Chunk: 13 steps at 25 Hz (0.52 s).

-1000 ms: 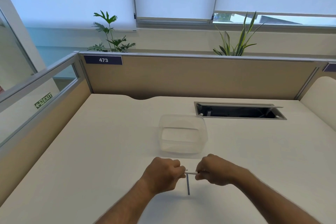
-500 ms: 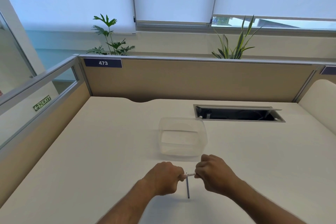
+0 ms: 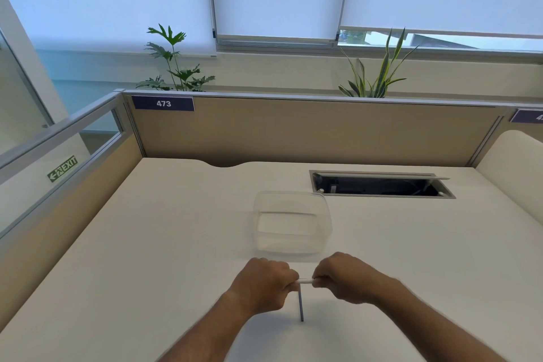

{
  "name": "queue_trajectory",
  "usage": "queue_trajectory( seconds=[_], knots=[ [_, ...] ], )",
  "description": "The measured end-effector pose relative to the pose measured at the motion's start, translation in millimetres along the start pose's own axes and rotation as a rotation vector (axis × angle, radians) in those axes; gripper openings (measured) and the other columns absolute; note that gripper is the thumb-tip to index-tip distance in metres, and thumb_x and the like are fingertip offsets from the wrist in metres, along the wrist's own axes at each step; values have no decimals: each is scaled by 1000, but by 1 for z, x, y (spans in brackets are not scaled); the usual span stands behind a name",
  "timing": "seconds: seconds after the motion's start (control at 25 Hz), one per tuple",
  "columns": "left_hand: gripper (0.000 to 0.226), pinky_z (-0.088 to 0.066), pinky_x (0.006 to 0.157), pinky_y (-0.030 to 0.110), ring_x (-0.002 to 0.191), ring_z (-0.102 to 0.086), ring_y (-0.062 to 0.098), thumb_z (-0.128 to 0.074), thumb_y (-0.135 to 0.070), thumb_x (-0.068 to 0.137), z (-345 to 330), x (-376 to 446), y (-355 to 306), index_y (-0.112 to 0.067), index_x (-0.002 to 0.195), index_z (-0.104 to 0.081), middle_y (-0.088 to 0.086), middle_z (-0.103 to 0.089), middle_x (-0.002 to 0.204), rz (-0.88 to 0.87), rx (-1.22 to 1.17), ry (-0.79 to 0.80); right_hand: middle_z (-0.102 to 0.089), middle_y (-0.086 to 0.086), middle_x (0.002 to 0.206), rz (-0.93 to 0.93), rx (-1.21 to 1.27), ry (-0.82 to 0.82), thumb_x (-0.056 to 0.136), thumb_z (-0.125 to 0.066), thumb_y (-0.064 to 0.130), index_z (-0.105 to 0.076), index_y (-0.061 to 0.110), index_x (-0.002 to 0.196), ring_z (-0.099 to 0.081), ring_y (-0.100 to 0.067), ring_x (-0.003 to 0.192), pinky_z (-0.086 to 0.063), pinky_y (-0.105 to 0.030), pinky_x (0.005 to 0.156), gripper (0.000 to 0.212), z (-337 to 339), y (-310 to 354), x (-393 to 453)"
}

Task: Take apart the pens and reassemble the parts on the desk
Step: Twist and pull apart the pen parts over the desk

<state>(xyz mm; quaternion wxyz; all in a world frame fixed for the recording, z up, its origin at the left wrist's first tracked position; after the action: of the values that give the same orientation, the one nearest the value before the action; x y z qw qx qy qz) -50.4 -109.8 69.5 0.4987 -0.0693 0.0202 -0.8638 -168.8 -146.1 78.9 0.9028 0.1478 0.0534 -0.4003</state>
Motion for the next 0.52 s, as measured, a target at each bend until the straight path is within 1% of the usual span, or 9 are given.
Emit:
queue_trajectory(
  seconds=[0.08, 0.12, 0.16, 0.28, 0.36, 0.44, 0.48, 0.52],
  knots=[
    [28, -50, 58, 33, 64, -58, 29, -45, -36, 99, -1, 0, -1, -17, 93, -64, 5, -67, 82, -4, 21, -7, -75, -6, 90, 12, -10, -31, 95, -60, 28, -75, 18, 98, -52, -21, 72, -41, -29, 61, 18, 2, 1, 1],
    [27, -52, 60, 35, 64, -59, 29, -45, -35, 99, -2, 0, -1, -17, 93, -64, 6, -68, 82, 6, 13, -3, -75, -6, 87, 20, -14, -60, 93, -63, 27, -76, 18, 96, -48, -18, 69, -36, -26, 59, 17, 3, 2, 1],
    [25, -53, 62, 36, 65, -59, 29, -46, -33, 99, -2, 0, 0, -16, 93, -64, 6, -68, 82, 16, 3, 3, -75, -6, 85, 25, -19, -94, 91, -65, 27, -77, 18, 93, -48, -17, 69, -35, -25, 58, 15, 5, 2, 1],
    [17, -55, 68, 38, 73, -63, 29, -49, -25, 96, -5, -1, 4, -19, 99, -64, 6, -72, 88, 64, -49, 43, -72, -2, 86, -21, -16, -199, 84, -72, 30, -78, 24, 91, -60, -18, 78, -46, -28, 65, 10, 14, 2, -4],
    [20, -54, 71, 37, 81, -64, 29, -48, -19, 94, -8, -1, 6, -23, 106, -63, 5, -73, 96, 88, -81, 77, -69, 3, 89, -78, -9, -252, 79, -76, 34, -75, 27, 90, -61, -16, 79, -47, -26, 66, 13, 17, -1, -6],
    [23, -54, 73, 36, 83, -65, 28, -48, -17, 93, -10, -2, 7, -25, 108, -62, 4, -73, 98, 97, -93, 91, -68, 9, 93, -97, -5, -248, 76, -79, 38, -67, 28, 90, -55, -12, 79, -40, -23, 64, 21, 16, 1, -6],
    [23, -54, 73, 36, 83, -65, 28, -48, -17, 93, -9, -1, 8, -26, 108, -62, 4, -73, 98, 101, -92, 90, -67, 11, 99, -99, 15, -224, 73, -81, 41, -61, 30, 95, -54, -11, 83, -39, -22, 65, 31, 14, 2, -6],
    [23, -53, 72, 36, 83, -64, 28, -48, -17, 93, -9, -1, 9, -26, 108, -61, 4, -73, 98, 105, -87, 86, -64, 13, 109, -102, 49, -182, 71, -82, 45, -57, 31, 106, -56, -12, 90, -41, -23, 70, 45, 11, 1, -5]
  ],
)
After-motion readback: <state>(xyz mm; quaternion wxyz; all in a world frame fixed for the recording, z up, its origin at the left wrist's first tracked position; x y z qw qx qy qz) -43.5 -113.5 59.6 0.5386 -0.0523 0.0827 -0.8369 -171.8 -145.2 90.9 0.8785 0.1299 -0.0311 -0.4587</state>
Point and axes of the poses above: each hand's wrist, its own x-axis towards the middle knuckle, its own z-axis out of the back of the hand, y = z × x, the point moved 8 cm from there along x, towards the middle knuckle
